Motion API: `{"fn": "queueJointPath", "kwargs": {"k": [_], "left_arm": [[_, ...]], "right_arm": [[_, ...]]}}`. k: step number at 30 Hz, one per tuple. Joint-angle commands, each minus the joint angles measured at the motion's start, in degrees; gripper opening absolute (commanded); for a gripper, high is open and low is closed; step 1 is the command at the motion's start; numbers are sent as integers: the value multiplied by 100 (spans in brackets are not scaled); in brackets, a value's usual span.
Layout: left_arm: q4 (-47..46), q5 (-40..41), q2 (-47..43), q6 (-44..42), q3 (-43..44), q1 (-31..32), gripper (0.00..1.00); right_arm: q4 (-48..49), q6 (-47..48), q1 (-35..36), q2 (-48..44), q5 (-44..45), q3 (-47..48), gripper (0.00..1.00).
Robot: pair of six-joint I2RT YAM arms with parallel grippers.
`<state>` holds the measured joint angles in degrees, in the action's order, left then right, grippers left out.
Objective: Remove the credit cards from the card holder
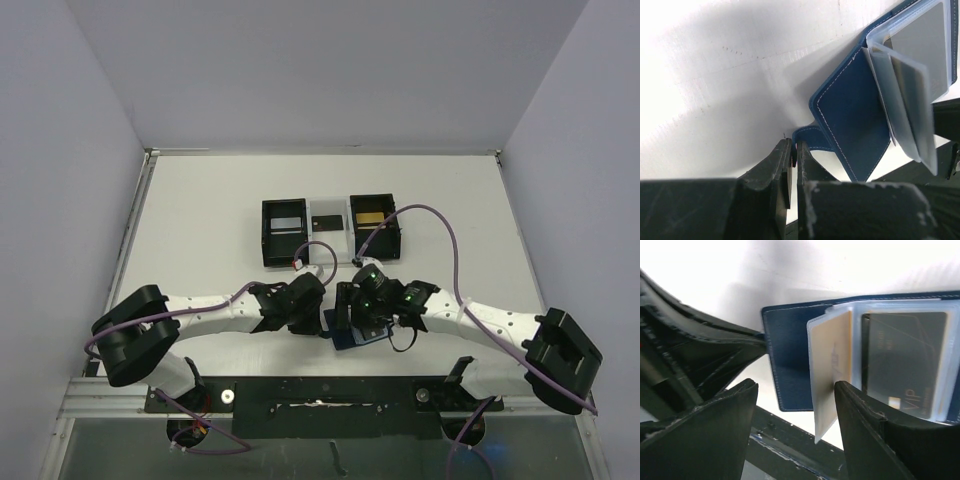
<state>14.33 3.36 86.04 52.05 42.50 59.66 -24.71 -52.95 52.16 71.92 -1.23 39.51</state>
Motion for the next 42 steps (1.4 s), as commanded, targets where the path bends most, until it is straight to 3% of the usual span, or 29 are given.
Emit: {"fn": "queueJointPath", "kwargs": {"k": [1,17,25,28,37,42], "left_arm": [[-106,102,-100,49,201,33,0],[426,545,-557,538,-94,4,0],[642,809,-985,679,-22,-5,33],[730,886,-1080,590,220,-14,40],[797,786,-1183,261,945,-16,45],[239,-17,-1090,-124,1150,-15,45]], "right_arm": [[832,19,2,-321,-426,-66,63],[1991,-145,-272,585,-1400,-534,61],[1214,8,-381,-434,-760,-178,60],[665,19,-600,-796,-350,-120,57],[286,187,-1147,-1136,-358,-313,51],[701,-50,-1149,-1033,-509,-613,46]]}}
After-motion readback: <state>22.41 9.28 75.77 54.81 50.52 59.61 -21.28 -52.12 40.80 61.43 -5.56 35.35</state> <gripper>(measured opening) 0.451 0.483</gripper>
